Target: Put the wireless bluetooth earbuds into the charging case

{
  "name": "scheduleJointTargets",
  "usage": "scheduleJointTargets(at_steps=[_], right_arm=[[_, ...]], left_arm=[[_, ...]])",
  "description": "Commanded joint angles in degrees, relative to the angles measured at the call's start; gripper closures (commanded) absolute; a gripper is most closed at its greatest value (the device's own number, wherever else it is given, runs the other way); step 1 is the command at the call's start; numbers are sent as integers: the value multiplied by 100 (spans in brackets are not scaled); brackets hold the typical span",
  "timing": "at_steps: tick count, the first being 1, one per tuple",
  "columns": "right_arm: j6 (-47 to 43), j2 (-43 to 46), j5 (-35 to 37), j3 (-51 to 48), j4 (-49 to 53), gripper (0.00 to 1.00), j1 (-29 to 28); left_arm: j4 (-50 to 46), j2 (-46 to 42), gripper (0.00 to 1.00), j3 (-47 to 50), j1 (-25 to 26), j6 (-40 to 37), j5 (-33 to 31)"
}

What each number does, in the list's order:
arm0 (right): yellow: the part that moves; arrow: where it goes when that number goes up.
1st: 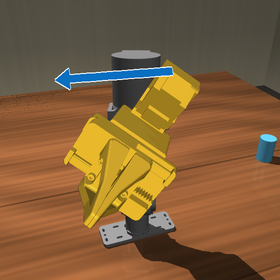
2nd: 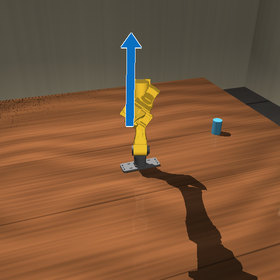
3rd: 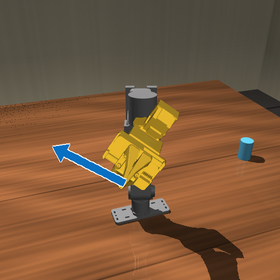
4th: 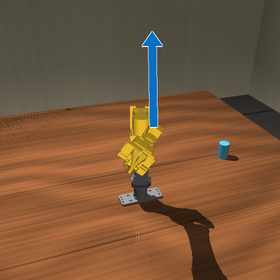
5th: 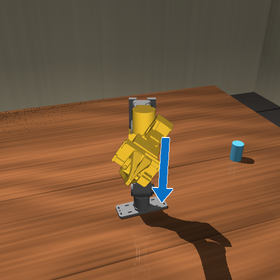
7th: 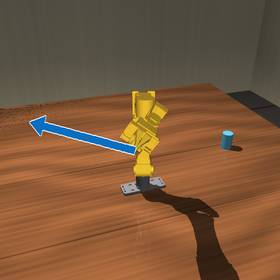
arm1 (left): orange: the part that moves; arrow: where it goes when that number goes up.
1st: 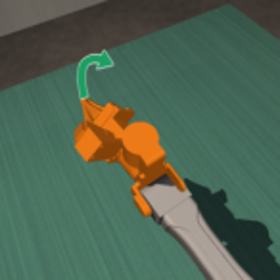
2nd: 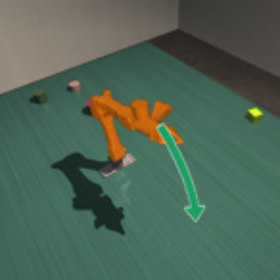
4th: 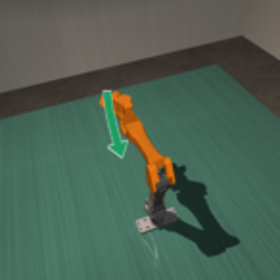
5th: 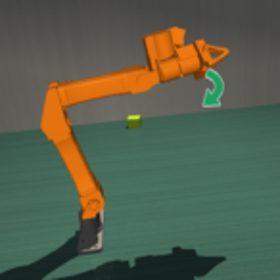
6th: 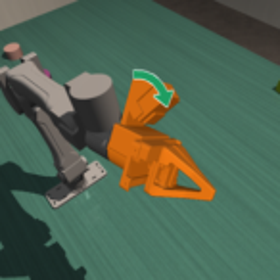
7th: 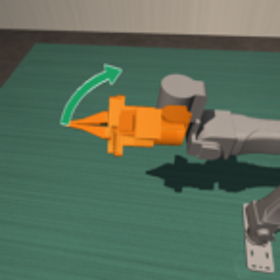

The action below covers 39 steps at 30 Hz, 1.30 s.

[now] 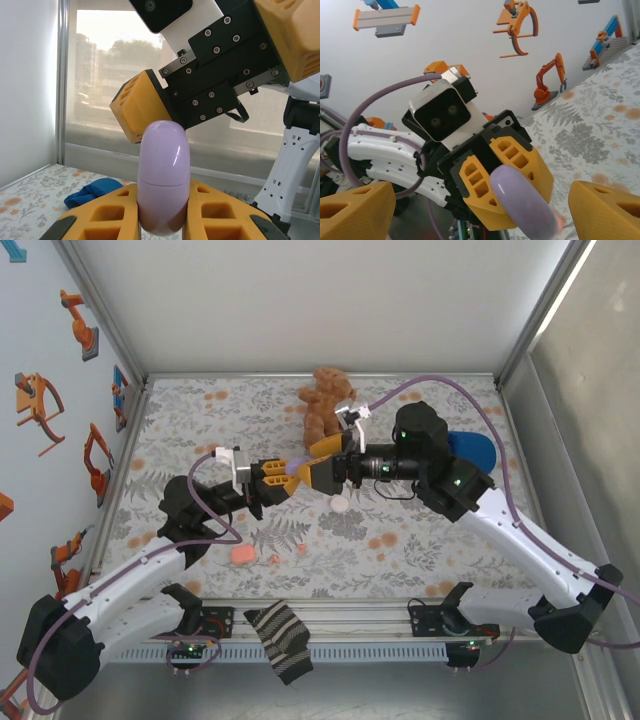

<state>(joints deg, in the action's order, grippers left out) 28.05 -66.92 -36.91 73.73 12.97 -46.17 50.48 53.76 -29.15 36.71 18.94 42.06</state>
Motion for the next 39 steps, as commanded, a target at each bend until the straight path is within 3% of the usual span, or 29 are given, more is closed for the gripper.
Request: scheduleJointTargets(at_steps=[1, 6, 13, 22, 33, 39], right_arm=[[-710, 258, 441, 169, 319, 12, -32], [-1531, 354, 244, 84, 351, 18, -26], [-2653, 416, -557, -79, 182, 23, -41], [-3317, 171, -628, 23, 381, 25, -59], [-3357, -334, -853, 343, 454, 45, -111], [-3203, -436, -1017, 326, 303, 62, -138]], left_arm=[[92, -138, 100, -142, -5, 153, 143], [-64, -280, 100, -157, 10, 180, 216], [-164, -444, 100, -101, 38, 189, 194], [-214, -544, 100, -98, 55, 180, 241], [-331, -644, 100, -98, 58, 136, 246], [-338, -644, 100, -91, 64, 113, 244]])
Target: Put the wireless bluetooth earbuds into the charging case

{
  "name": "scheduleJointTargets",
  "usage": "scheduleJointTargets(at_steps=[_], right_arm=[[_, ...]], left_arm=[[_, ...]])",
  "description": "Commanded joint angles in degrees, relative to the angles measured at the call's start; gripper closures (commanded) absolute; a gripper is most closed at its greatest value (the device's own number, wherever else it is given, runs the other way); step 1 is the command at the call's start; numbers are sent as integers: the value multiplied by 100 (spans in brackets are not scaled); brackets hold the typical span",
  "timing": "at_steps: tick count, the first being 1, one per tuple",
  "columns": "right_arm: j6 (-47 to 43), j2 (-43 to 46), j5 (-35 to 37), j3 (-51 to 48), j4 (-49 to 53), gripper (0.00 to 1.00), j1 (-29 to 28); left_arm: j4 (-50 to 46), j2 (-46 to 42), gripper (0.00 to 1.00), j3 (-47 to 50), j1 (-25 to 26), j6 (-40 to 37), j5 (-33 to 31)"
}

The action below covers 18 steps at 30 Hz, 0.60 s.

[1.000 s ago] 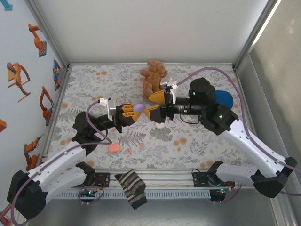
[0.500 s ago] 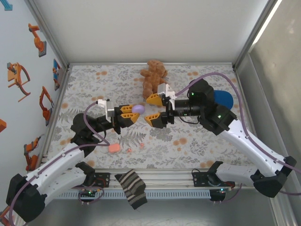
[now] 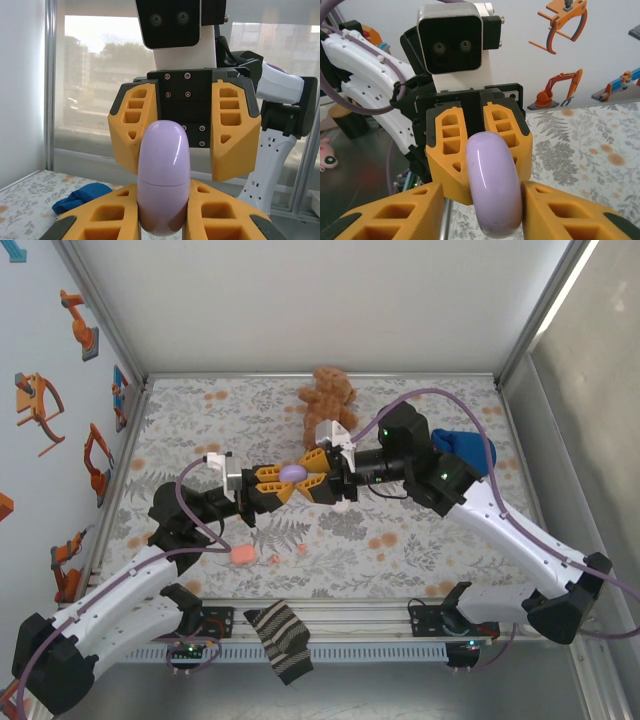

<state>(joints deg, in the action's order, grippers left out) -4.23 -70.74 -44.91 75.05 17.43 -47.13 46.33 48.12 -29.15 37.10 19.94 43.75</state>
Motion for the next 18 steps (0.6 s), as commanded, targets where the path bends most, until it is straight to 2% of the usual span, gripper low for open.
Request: scheduleJointTargets(at_steps=[1, 6, 10, 11, 12, 14, 18], right_arm=[[29, -61, -215, 197, -136, 64, -41], [102, -54, -187, 203, -160, 80, -43], [157, -48, -143, 190, -157, 84, -49], [178, -42, -139, 182, -161, 85, -51], [226, -35, -130, 169, -187, 85, -47], [280, -10, -129, 153, -228, 85, -48], [350, 35, -52, 124, -262, 86, -41]], left_arm=[[77, -80, 100, -99, 23, 18, 75], [35, -75, 100, -92, 17, -27, 81], [24, -84, 99, -91, 23, -52, 59], [21, -89, 95, -91, 19, -61, 57], [17, -93, 86, -93, 19, -68, 55], [-21, -99, 78, -100, 18, -95, 50], [-249, -152, 57, -135, 19, -232, 18]])
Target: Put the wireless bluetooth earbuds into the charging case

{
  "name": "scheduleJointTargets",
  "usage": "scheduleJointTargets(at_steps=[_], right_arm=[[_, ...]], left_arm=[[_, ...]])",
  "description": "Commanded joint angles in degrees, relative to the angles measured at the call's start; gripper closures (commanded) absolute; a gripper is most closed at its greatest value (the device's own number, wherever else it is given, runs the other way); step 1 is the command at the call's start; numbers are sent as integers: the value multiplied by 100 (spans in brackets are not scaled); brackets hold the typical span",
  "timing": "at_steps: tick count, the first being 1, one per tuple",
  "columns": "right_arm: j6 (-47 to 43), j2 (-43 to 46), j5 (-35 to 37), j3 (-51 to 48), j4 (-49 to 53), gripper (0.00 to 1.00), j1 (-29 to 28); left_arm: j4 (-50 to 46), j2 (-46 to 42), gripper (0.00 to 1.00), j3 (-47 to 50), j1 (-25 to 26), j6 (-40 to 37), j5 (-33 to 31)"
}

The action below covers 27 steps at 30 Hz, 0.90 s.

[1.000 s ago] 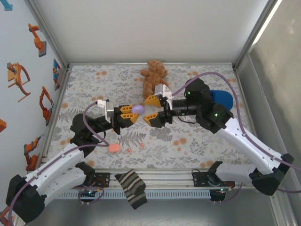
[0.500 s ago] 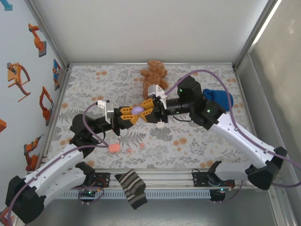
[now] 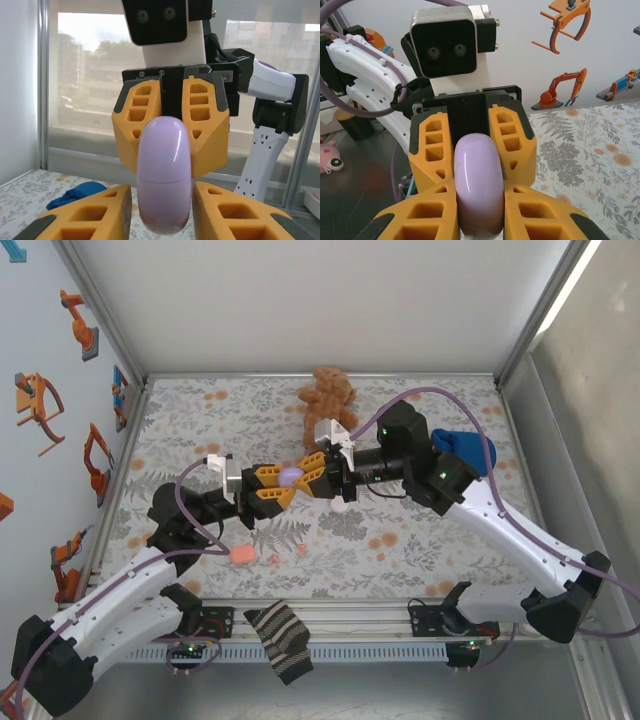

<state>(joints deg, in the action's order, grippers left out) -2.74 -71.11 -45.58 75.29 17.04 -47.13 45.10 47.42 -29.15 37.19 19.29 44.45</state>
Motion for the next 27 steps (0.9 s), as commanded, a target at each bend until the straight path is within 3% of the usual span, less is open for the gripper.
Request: scheduleJointTargets(at_steps=[1, 3, 10, 21, 27], right_arm=[[196, 77, 7, 92, -223, 86, -40], [220, 105, 1, 48, -262, 86, -43], [309, 125, 375, -160, -281, 87, -9], [1284, -59, 1006, -883, -327, 92, 511], [1817, -555, 1671, -1046, 59, 92, 539]], left_arm=[[-216, -113, 51, -134, 15, -207, -59], [-406, -181, 44, -88, 10, -321, -109], [-971, -768, 34, 283, 16, -582, -630], [-3513, -2835, 20, 629, 11, -1234, -2429], [-4330, -3734, 16, 586, 11, -1254, -2671]])
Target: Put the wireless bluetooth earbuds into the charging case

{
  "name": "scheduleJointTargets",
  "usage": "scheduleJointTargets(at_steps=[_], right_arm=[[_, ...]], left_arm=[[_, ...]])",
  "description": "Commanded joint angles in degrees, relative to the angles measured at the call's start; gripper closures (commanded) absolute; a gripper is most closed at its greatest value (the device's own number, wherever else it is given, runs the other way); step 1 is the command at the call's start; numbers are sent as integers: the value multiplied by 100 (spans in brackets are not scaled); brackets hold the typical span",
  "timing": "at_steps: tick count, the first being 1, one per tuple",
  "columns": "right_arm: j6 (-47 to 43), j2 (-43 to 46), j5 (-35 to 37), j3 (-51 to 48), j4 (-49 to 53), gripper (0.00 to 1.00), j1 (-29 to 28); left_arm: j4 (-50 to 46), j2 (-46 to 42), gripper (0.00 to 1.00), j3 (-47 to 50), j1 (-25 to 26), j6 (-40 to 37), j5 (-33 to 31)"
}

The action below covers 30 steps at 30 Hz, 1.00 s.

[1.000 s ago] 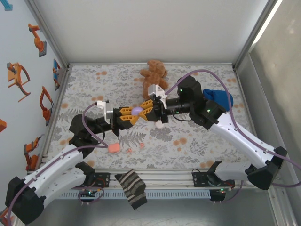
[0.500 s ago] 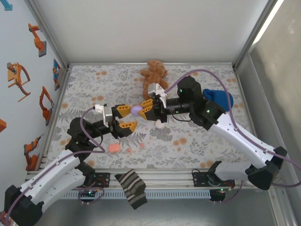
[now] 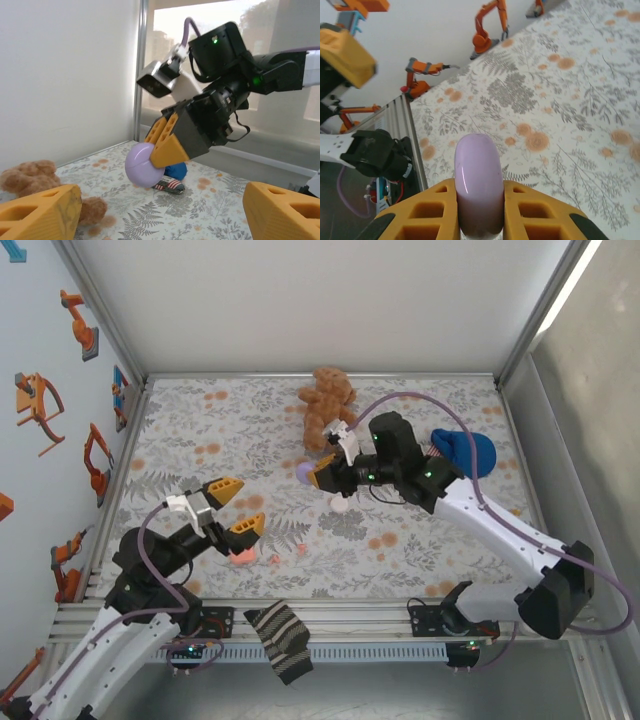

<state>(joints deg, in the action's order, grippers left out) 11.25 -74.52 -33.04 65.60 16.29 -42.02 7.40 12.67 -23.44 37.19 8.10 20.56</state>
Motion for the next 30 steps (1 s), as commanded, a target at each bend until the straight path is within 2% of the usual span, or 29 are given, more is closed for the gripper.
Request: scheduleJointTargets(at_steps=[1, 7, 14, 22, 30], right_arm=[[525, -343, 438, -100, 146, 92, 32], [991, -1121, 520, -170, -158, 92, 32], [1274, -2201, 224, -28, -572, 93, 27], [1353, -2926, 290, 140, -776, 93, 29], [1358, -3427, 348, 328, -786, 92, 37]], left_arm=[[-644, -343, 15, -1, 14, -133, -316], [-1274, -459, 13, -197, 10, -186, -536], [-1670, -420, 12, -387, 16, -227, -543], [-2305, -467, 10, -754, 16, -491, -609], [-2788, -662, 3, -893, 11, -673, -914]])
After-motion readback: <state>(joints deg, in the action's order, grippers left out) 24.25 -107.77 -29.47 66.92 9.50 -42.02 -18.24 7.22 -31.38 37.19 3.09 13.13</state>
